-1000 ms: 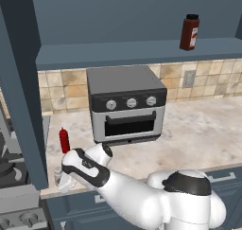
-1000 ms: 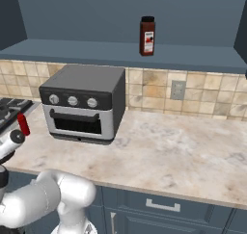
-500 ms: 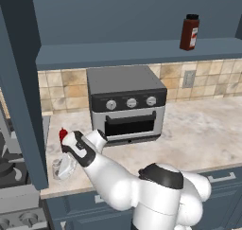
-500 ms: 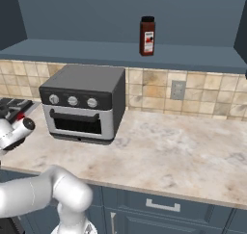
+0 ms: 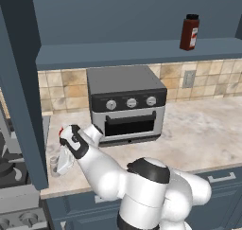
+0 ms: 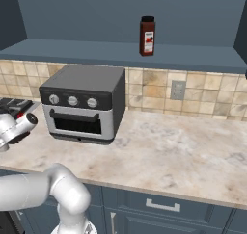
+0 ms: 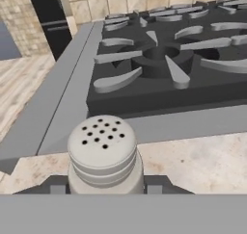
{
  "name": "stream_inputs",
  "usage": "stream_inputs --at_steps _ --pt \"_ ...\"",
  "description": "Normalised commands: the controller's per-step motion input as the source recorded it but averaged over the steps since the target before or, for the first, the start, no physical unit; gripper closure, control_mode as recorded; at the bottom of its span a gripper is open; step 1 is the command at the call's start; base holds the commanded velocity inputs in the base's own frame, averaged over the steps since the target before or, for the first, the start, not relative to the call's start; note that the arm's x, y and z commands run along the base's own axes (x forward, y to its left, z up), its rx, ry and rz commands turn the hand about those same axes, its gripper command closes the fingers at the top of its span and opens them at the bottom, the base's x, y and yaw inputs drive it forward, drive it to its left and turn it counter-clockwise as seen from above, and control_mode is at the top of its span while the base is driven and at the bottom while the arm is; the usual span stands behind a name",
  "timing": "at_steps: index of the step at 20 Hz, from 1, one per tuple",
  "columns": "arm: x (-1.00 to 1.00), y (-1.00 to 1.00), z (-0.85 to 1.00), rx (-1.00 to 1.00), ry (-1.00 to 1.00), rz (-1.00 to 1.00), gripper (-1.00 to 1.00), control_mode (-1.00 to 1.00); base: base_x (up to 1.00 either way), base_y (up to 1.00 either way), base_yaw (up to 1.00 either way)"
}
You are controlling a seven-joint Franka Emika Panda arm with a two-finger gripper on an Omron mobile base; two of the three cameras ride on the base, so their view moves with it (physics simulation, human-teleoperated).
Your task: Collect the paprika, ketchup, and shaker from the cabinet and place them next to the stove.
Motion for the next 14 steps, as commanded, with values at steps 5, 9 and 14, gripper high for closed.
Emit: stream_inputs --at_steps 5,9,14 --pt "0.00 0.08 -0.12 -0.01 -0.03 0.00 1.00 -1.00 0.00 0.00 0.00" --pt "0.00 0.05 -0.16 -0.01 -0.07 0.00 1.00 -1.00 0.00 0.00 0.00" --pt "0.00 0.05 -0.11 0.00 -0.06 0.00 1.00 -1.00 0.00 0.00 0.00"
